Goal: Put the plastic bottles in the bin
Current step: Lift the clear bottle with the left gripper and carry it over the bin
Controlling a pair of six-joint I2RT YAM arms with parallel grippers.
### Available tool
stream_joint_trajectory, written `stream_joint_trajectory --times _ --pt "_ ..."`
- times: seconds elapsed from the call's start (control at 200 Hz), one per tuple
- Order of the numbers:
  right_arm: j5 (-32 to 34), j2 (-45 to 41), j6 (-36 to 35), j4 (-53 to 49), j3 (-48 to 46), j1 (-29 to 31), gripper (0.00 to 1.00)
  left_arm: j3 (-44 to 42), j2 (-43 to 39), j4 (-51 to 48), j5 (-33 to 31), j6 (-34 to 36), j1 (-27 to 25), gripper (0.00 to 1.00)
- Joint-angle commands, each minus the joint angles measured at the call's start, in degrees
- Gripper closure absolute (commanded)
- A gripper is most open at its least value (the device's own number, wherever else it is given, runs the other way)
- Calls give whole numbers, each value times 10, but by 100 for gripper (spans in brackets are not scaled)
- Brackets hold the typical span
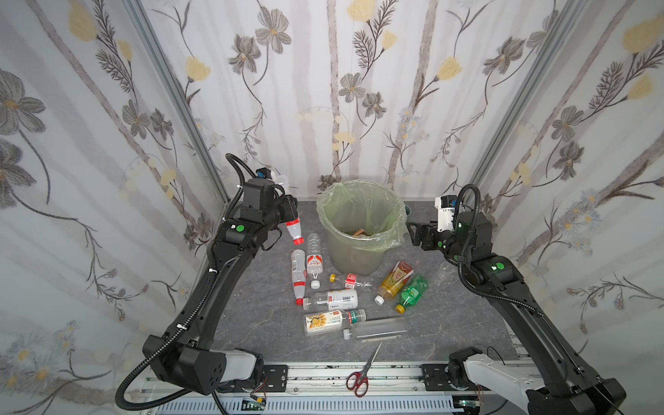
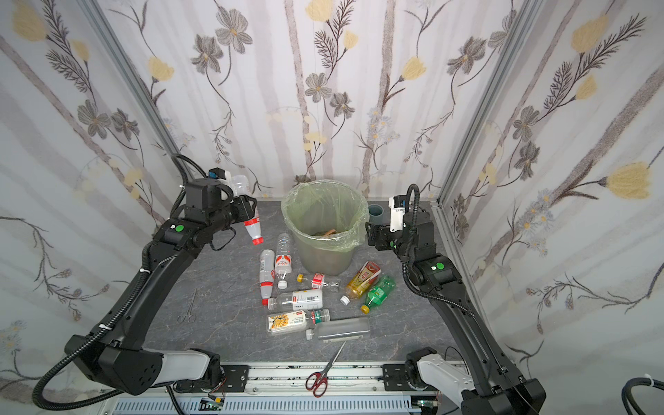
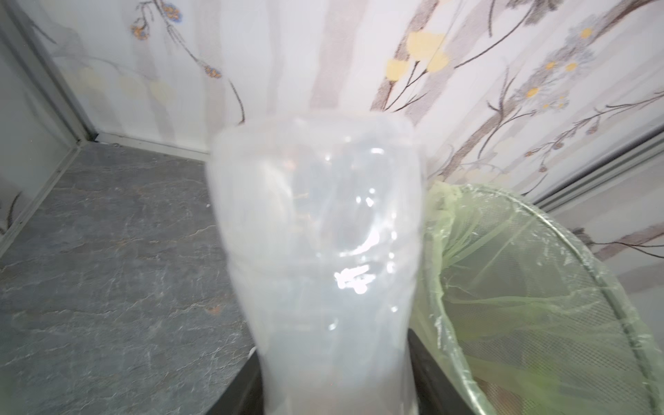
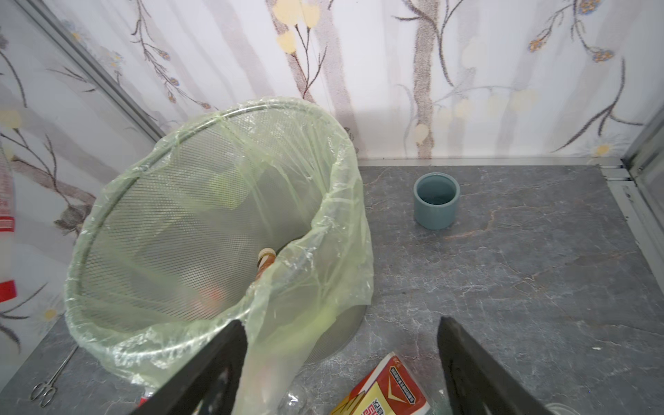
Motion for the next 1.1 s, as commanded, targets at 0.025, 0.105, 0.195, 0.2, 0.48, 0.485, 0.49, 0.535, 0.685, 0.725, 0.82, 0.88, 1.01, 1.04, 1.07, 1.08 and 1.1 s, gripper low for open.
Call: stream_joint_trajectory --times 0.025,0.105,0.195,0.2,0.48,0.485,0.49,0.535,0.685,0.725,0.82,0.88,1.01,1.04,1.07,1.08,1.1 --pt "42 -6 13 -15 -17 -6 16 58 34 -6 27 8 -25 49" --pt "52 -11 16 -29 -29 -6 16 95 60 -6 27 8 -44 49" --pt "61 -25 17 -43 -44 -6 16 137 90 -7 25 3 -68 49" --pt "61 -26 17 -43 -45 -6 16 138 92 -7 25 3 -69 49" --pt "88 -67 32 -102 -104 -6 16 279 206 -6 39 -34 -132 49" --pt "88 -68 33 -103 -106 -6 16 280 208 -7 40 -36 -132 49" --pt "89 -69 33 -105 -107 -6 16 282 210 -7 41 -38 -133 49" --pt "91 -80 39 -112 -123 -6 16 290 225 -7 45 -53 -138 49" --pt "89 -114 64 -111 -169 -6 16 290 260 -7 29 -74 -156 49" --pt "92 -117 71 -112 -175 -6 16 288 267 -7 25 -79 -159 48" --pt "104 -116 83 -117 -178 -6 16 288 280 -7 14 -82 -167 46" --pt "101 -116 94 -113 -181 -7 16 290 288 -6 7 -82 -169 45" --pt "93 -112 119 -98 -204 -6 16 290 306 -6 5 -84 -172 44" --pt "93 -110 122 -97 -212 -6 16 290 309 -6 4 -85 -173 44" --pt "93 -110 125 -96 -216 -6 16 289 312 -6 3 -84 -173 43" --pt "93 -108 126 -96 -217 -6 16 289 313 -6 3 -85 -173 43" --pt "92 -108 127 -96 -219 -6 16 289 315 -6 3 -85 -173 43"
